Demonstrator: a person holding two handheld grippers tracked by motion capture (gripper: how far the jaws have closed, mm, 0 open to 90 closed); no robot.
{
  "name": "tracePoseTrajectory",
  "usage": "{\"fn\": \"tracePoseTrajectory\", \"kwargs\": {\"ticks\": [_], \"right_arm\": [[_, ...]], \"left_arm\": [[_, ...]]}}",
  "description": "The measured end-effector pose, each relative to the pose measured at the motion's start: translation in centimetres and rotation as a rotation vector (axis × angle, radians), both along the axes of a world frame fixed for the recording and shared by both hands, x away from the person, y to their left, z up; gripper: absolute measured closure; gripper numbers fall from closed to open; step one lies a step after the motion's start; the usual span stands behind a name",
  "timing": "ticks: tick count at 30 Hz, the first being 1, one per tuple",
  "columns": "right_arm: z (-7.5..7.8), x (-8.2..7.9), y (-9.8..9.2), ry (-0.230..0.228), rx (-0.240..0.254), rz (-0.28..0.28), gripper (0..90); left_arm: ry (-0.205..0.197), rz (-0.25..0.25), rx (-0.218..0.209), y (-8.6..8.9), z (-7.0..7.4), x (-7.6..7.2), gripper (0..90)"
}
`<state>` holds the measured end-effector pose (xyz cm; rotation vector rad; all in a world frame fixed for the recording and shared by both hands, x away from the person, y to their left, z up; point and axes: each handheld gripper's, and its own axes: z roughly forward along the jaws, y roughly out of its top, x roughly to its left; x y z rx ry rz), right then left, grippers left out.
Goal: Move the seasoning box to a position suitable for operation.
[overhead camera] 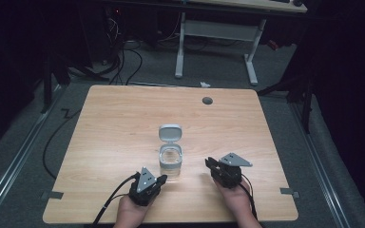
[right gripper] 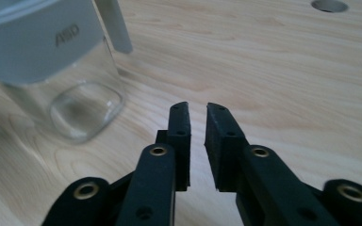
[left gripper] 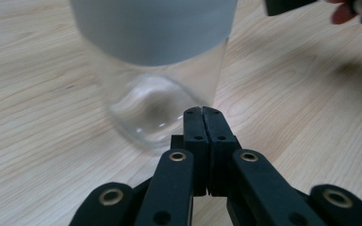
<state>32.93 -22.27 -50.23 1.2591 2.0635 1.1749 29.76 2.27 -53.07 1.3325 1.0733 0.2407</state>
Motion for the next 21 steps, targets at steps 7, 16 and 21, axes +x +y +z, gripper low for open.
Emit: {"fn": "tracePoseTrajectory", "kwargs": {"ticks": [7,16,21], "right_arm": [[1.2,2.1,2.2,-0.020,-0.001,0.039,89.9],[2.4,5.6,4.5,-0.028,-0.004,0.064,90.0],[2.9,6.8,5.3,-0.038,-0.002,0.063,90.0]], "left_arm": [[-0.018,-0.015,0.020,-1.3,-0.1,0.3,90.0],[-0.022,-0.003,0.022,-1.5,-0.3,0.5,90.0],[-0.021,-0.003,0.019,-1.4,-0.3,0.5,90.0]]}}
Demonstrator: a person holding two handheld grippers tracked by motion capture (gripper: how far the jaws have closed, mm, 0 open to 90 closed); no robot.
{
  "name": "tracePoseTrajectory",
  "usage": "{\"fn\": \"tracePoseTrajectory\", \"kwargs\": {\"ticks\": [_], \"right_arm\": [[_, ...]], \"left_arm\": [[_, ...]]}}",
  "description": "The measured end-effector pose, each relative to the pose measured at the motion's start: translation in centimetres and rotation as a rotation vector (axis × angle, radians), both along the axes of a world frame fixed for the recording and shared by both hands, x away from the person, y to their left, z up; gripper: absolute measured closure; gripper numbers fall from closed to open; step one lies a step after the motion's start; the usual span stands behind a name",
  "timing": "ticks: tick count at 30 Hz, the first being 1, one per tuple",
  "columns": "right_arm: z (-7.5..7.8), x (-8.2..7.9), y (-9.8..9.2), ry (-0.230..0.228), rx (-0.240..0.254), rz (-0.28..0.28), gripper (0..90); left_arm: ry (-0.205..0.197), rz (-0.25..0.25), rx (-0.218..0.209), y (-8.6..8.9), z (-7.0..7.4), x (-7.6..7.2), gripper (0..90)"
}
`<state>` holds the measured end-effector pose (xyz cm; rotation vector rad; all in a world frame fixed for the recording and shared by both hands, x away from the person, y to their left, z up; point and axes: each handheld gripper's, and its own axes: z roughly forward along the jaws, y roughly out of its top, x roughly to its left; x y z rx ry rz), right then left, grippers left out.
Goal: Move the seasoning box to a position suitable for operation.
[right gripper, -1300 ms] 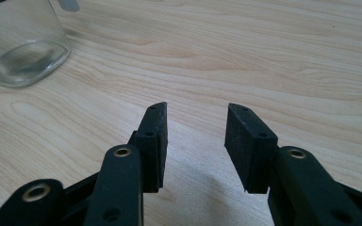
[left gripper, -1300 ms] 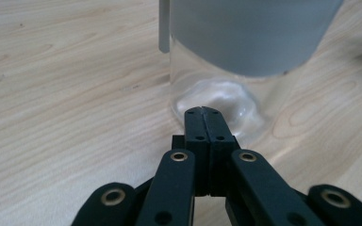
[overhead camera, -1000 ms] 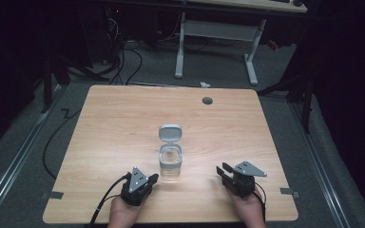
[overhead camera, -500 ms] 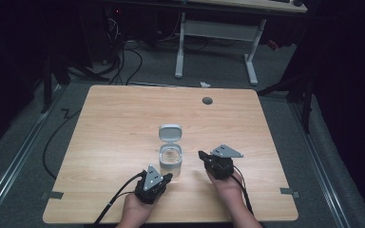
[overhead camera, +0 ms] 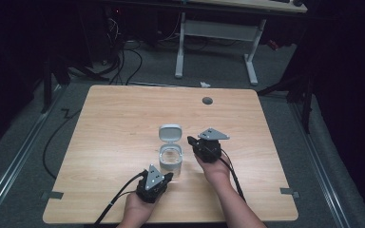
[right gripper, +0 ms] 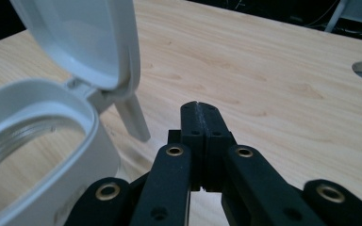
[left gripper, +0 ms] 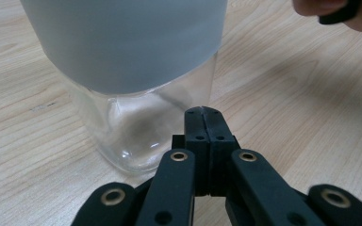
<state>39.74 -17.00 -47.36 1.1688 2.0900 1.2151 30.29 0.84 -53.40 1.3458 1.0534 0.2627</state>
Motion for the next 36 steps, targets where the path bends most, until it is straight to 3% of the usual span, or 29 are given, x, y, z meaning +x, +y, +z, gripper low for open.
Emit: {"fn": "tracePoseTrajectory", "kwargs": {"ticks": [5,18,36], "right_arm": [[0.7,1.1,1.1,-0.014,0.004,0.005,90.0],[2.0,1.8,2.1,-0.047,0.024,0.022,90.0],[2.1,-0.5,2.2,-0.071,0.009,0.057,89.9]], "left_arm": [[0.005,0.003,-0.009,0.0,0.0,0.1,90.0],[0.010,0.000,-0.012,0.1,0.0,0.2,90.0],[0.007,-0.002,-0.015,0.1,0.0,0.2,90.0]]}}
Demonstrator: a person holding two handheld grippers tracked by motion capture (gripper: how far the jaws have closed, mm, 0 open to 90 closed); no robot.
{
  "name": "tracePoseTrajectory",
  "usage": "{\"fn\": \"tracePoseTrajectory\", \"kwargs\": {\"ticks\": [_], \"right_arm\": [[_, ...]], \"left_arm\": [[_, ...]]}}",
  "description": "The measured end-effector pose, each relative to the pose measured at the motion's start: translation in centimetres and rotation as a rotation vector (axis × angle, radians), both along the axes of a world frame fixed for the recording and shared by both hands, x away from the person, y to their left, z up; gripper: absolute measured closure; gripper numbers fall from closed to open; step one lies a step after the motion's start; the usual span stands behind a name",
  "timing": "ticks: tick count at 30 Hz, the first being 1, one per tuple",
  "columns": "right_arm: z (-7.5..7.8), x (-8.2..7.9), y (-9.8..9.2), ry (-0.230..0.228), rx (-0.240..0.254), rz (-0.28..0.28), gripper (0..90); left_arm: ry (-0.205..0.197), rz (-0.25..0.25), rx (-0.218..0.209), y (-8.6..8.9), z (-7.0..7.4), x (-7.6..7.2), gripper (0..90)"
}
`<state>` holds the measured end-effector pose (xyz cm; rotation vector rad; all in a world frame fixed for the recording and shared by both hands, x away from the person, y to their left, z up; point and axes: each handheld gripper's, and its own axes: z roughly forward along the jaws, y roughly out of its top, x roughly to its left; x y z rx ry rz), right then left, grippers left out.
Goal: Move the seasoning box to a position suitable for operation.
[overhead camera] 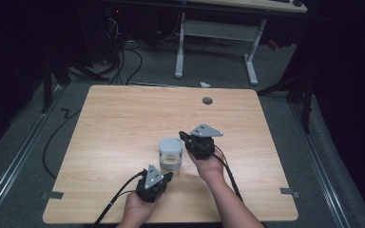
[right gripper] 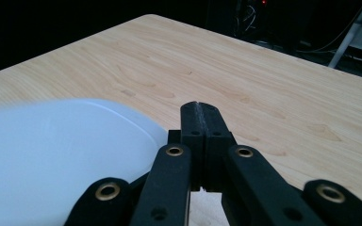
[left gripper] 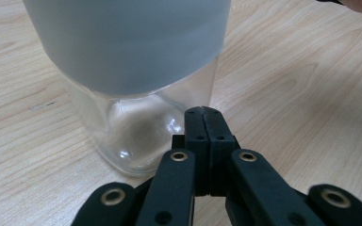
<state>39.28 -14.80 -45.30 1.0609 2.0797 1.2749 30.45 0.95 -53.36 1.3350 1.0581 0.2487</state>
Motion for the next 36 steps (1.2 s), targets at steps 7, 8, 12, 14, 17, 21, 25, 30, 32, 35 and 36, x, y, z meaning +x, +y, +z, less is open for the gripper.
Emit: {"fn": "tracePoseTrajectory", "kwargs": {"ticks": [7,8,12,14,17,21,25,30,32,35,36], "right_arm": [[0.1,-0.9,-0.5,-0.008,0.007,0.001,89.8],[0.1,-0.9,-0.5,-0.008,0.007,0.001,89.8],[0.2,-0.9,-0.8,-0.007,0.004,-0.005,89.8],[0.2,-0.9,-1.0,-0.008,0.007,-0.010,89.8],[0.3,-1.0,-1.2,-0.006,0.004,-0.015,89.8],[0.2,-1.1,-2.0,-0.006,0.008,-0.023,89.6],[0.1,-1.4,-2.7,-0.004,0.014,-0.039,89.6],[-0.2,-1.8,-3.7,0.003,0.025,-0.052,89.5],[-0.4,-2.3,-4.3,0.002,0.024,-0.055,89.4],[-0.5,-2.7,-4.8,0.003,0.024,-0.060,89.2],[-0.6,-2.8,-5.1,0.002,0.021,-0.062,89.0]], "left_arm": [[0.001,-0.003,0.000,0.0,0.0,0.0,90.0],[0.001,-0.003,0.000,0.0,0.0,0.0,90.0],[0.007,-0.002,-0.011,0.1,0.2,0.0,90.0],[0.014,-0.007,-0.022,0.4,0.5,-0.1,90.0],[0.013,-0.010,-0.027,0.6,0.8,-0.2,90.0],[0.006,-0.020,-0.029,1.5,1.6,-0.5,90.0],[0.012,-0.029,-0.025,3.0,2.1,-0.6,90.0],[0.025,-0.019,-0.031,5.0,2.6,-0.5,90.0],[0.017,0.012,-0.023,6.6,2.8,-0.1,89.9],[0.013,0.047,-0.019,7.9,2.8,0.3,89.2],[0.011,0.068,-0.019,8.6,2.8,0.6,88.9]]}}
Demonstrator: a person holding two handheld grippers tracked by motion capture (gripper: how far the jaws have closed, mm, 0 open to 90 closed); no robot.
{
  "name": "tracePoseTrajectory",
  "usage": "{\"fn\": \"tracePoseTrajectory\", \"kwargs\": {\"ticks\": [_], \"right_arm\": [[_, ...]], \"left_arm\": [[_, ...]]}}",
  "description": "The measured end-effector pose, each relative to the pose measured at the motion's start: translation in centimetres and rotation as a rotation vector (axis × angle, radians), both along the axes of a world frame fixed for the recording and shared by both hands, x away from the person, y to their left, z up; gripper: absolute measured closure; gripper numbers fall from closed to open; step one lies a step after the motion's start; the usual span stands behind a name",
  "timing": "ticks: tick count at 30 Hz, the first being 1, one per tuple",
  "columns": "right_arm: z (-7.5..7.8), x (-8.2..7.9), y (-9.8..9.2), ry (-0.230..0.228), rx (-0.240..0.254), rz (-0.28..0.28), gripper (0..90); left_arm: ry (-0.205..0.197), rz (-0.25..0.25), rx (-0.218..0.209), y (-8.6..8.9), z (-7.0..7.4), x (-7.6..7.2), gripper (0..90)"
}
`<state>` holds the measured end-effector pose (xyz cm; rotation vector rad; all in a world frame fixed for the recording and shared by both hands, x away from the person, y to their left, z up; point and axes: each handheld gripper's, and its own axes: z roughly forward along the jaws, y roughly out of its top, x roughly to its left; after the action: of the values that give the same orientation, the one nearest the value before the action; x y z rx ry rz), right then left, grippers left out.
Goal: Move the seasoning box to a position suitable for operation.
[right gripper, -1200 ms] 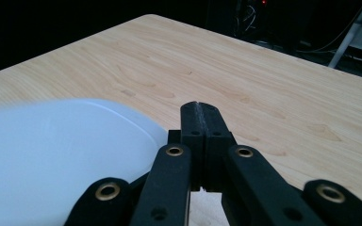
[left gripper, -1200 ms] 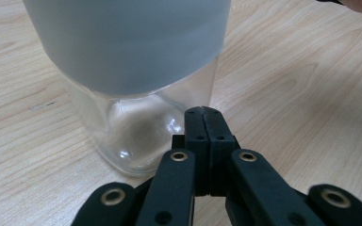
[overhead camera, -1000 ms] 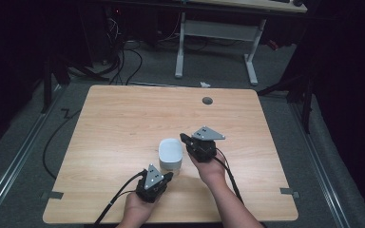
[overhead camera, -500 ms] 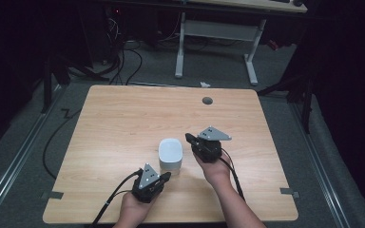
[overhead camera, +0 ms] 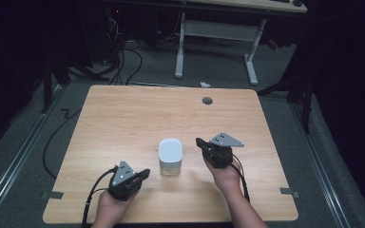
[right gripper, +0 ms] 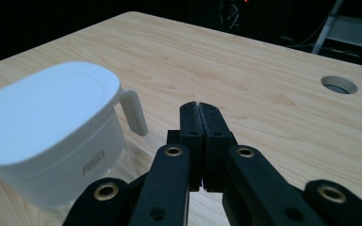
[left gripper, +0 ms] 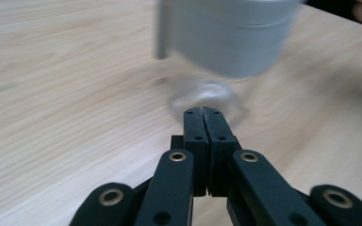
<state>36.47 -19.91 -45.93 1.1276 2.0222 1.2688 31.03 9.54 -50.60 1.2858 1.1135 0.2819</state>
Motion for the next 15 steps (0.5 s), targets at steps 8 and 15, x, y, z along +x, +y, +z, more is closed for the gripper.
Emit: {"fn": "tracePoseTrajectory", "kwargs": {"ticks": [8,15], "right_arm": [[-1.2,-1.3,-2.4,0.015,-0.020,-0.032,88.3],[-3.0,-2.8,-5.8,0.040,-0.033,-0.099,85.1]], "left_arm": [[0.005,0.179,0.016,6.1,-0.8,2.2,86.3],[0.016,0.325,-0.001,9.8,-1.6,3.4,78.5]]}}
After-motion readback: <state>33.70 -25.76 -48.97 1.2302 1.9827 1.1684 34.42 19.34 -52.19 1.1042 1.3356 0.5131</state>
